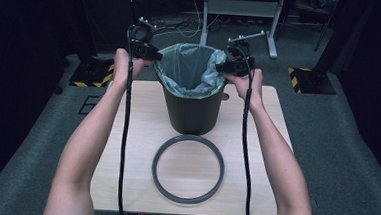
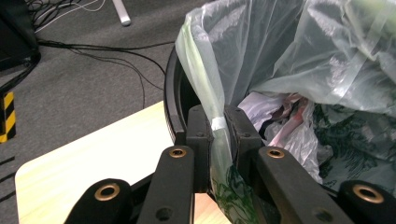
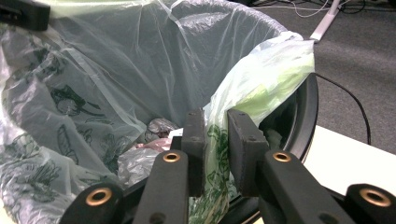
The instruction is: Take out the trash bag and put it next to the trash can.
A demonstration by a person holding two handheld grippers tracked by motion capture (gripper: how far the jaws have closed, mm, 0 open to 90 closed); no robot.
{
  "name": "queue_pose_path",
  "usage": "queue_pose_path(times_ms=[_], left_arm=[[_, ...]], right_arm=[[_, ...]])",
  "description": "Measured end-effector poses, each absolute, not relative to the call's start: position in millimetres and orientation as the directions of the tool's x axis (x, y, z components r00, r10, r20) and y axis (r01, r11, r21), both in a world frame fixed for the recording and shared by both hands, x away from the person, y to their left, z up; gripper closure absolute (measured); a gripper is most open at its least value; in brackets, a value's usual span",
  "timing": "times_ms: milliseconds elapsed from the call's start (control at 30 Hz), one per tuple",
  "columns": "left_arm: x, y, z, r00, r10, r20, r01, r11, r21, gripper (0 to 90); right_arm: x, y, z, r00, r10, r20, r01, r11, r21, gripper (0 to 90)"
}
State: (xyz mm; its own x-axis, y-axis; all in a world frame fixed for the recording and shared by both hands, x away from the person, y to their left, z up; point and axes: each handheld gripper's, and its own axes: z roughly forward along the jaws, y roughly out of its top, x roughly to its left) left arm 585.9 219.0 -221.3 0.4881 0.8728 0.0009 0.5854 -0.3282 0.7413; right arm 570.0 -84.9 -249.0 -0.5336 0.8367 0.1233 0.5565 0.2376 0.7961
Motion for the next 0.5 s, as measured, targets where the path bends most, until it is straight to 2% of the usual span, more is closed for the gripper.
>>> queue_pose_path(times_ms=[200,367,500], left_arm=[[586.6,210.2,-225.6,0.516,0.856,-0.012,0.597,-0.349,0.722,81.0],[588.9,190.2,-241.8,0.572,0.820,-0.006,0.615,-0.424,0.665,79.4],[590.5,182.9,-247.5,0.591,0.807,-0.020,0.624,-0.442,0.644,76.8]], right_arm=[[566.9,-84.5,-235.6,-0.525,0.843,0.115,0.526,0.215,0.823,84.2],[574.1,-89.3,-224.8,-0.508,0.844,0.172,0.521,0.142,0.842,85.8],[581.2,-92.0,-224.6,-0.495,0.841,0.220,0.532,0.092,0.842,86.1]])
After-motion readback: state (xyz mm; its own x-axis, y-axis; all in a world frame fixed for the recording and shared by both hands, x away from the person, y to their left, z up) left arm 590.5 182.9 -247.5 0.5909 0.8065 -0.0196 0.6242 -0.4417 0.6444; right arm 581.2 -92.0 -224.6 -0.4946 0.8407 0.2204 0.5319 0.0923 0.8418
